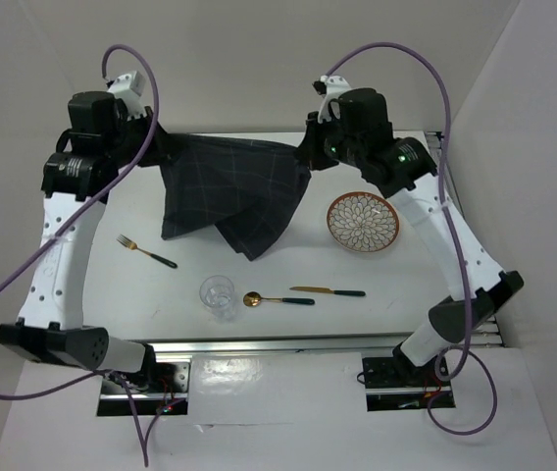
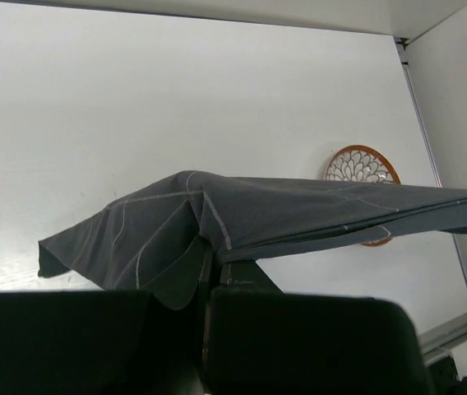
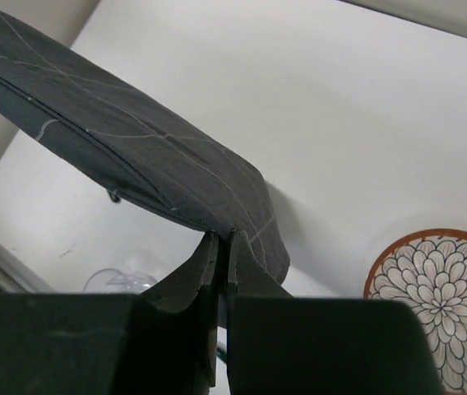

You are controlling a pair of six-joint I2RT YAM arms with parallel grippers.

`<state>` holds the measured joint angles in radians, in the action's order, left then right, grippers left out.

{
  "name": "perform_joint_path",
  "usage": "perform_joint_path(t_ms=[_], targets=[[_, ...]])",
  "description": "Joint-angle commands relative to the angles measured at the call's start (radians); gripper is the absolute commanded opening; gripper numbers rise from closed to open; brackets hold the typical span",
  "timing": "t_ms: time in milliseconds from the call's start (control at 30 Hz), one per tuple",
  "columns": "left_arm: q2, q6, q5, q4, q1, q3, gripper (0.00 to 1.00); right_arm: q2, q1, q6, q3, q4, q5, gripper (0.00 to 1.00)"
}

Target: Set the dinner table for one person

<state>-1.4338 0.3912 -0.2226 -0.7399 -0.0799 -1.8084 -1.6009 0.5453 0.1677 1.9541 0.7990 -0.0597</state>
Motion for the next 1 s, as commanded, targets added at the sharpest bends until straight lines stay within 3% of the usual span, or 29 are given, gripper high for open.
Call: perform_joint_path(t_ms=[0, 167, 267, 467, 633, 667, 700, 733, 767, 800, 833, 967], targets=[[0.11, -0.022, 0.114, -0.033, 0.028, 0.017, 0.0, 0.136, -0.015, 0.012, -0.041, 0.014, 0.081, 0.0], [0.147, -0.012, 0.124, -0.021, 0.028, 0.015, 0.0, 0.197, -0.015, 0.033, -0.095, 0.023, 0.063, 0.0], [0.081, -0.002, 0.134, 0.008, 0.028, -0.049, 0.0, 0.197, -0.005, 0.033, -0.113, 0.003, 0.063, 0.0], [-0.222, 0.009, 0.169, 0.043, 0.028, -0.264, 0.0, 0.067, -0.034, 0.033, -0.063, -0.029, 0.04, 0.0], [-0.555, 0.027, 0.178, 0.033, 0.014, -0.599, 0.0, -0.103, -0.145, 0.033, -0.032, -0.083, -0.082, 0.0], [-0.659, 0.038, 0.193, 0.033, 0.014, -0.642, 0.06, -0.129, -0.168, 0.048, -0.043, -0.115, -0.106, 0.0], [-0.701, 0.049, 0.193, 0.033, 0.014, -0.707, 0.23, -0.154, -0.195, 0.059, -0.053, -0.133, -0.138, 0.0], [-0.733, 0.063, 0.193, 0.033, 0.014, -0.727, 0.44, -0.207, -0.238, 0.082, -0.054, -0.151, -0.167, 0.0], [-0.752, 0.063, 0.209, 0.046, 0.014, -0.727, 0.79, -0.237, -0.261, 0.096, -0.066, -0.182, -0.211, 0.0], [-0.752, 0.063, 0.209, 0.063, 0.014, -0.718, 0.9, -0.269, -0.284, 0.108, -0.066, -0.191, -0.236, 0.0], [-0.752, 0.063, 0.23, 0.079, 0.014, -0.677, 0.99, -0.306, -0.306, 0.13, -0.051, -0.192, -0.261, 0.0], [-0.691, 0.049, 0.25, 0.087, 0.014, -0.589, 0.98, -0.522, -0.376, 0.15, 0.032, -0.178, -0.318, 0.0]])
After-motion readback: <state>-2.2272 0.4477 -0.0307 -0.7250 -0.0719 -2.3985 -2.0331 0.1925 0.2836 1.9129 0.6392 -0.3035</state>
